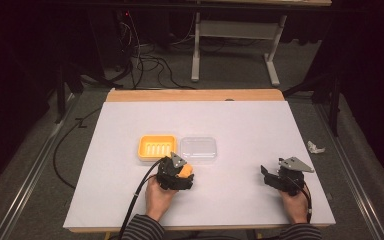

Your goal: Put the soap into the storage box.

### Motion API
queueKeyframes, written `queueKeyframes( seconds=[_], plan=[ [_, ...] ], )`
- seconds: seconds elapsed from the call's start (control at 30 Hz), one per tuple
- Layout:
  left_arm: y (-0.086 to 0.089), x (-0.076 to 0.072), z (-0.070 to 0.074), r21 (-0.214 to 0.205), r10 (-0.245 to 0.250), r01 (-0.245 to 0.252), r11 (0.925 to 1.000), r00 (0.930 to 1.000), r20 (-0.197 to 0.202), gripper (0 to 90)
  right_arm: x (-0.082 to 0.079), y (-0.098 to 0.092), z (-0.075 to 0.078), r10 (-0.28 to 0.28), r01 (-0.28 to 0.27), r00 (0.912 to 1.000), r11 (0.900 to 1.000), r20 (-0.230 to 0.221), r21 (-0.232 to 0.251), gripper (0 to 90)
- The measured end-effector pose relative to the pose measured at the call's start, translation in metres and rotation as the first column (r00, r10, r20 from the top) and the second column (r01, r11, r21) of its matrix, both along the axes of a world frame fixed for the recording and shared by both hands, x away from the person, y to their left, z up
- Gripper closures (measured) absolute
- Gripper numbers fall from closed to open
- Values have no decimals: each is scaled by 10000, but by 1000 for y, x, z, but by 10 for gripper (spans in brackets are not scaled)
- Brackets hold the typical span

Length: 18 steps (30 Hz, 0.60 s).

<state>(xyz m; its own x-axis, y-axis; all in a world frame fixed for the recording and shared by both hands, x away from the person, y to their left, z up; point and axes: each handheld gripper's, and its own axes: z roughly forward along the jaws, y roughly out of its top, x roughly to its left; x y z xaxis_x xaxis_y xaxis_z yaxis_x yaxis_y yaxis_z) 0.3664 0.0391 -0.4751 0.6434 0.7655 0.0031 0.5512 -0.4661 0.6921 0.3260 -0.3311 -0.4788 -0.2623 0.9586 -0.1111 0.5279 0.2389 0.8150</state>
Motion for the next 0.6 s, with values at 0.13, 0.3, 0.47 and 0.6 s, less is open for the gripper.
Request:
queueKeyframes(
  seconds=[0.13,0.3,0.47,0.6],
  plan=[
    [-1,-2,0,82,-57,56,10000,9998,166,257,0,0,0,-17,17,10000,10000,5,9,263],
    [1,-4,3,21,-67,66,10000,9994,350,257,0,0,0,12,-12,10000,10000,13,-39,263],
    [4,-7,7,-125,-201,207,9997,9988,439,258,0,0,0,4,-4,10000,10000,8,-29,263],
    [7,-9,11,-242,-233,246,9994,9984,509,258,0,0,0,8,-8,10000,10000,20,-54,263]
  ],
)
